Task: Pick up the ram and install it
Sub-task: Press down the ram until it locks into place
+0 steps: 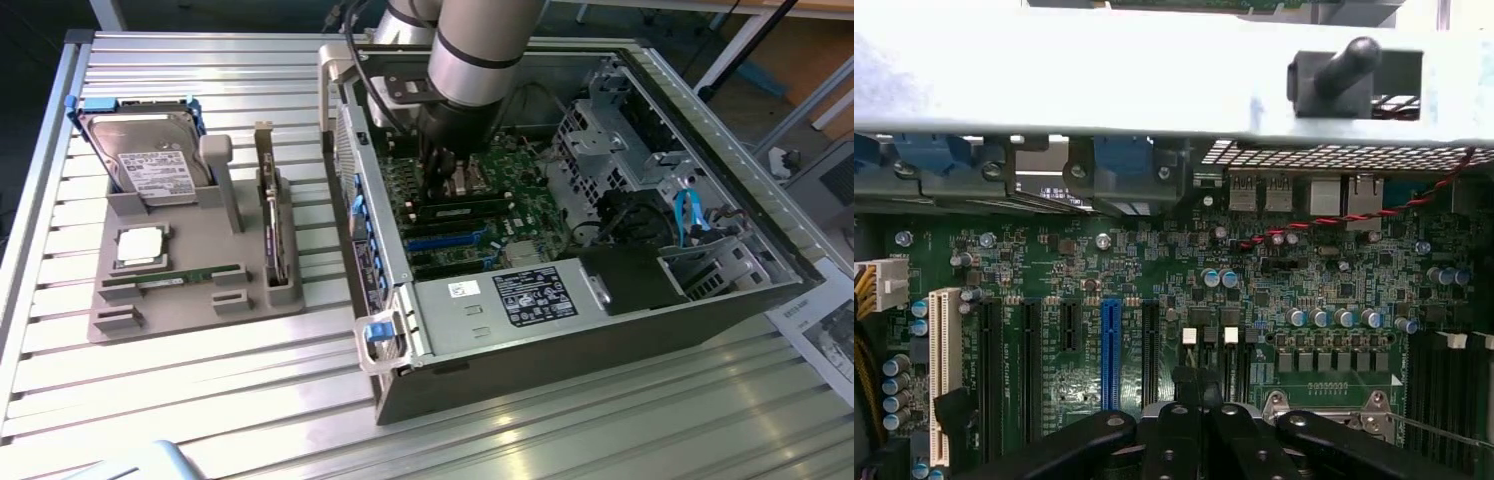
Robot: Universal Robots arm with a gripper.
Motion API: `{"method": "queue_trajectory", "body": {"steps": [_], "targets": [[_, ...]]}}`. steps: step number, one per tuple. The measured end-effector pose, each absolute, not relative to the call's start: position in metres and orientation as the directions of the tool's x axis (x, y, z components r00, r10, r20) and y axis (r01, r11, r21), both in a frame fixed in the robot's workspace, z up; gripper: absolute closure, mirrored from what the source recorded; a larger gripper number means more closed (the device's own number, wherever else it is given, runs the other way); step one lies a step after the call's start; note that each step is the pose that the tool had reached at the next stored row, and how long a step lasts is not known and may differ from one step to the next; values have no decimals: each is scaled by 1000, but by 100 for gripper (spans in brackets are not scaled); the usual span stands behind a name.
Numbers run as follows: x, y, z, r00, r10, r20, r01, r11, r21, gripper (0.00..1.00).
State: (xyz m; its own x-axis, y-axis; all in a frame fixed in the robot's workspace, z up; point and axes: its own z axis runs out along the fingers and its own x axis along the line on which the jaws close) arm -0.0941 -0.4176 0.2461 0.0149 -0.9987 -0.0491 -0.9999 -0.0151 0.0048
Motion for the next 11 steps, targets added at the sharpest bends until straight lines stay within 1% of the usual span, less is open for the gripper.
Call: {"method": "queue_trajectory", "body": {"steps": [11], "targets": [[-95,-418,240,15,-999,-49,-1000,-15,2,90]]}}
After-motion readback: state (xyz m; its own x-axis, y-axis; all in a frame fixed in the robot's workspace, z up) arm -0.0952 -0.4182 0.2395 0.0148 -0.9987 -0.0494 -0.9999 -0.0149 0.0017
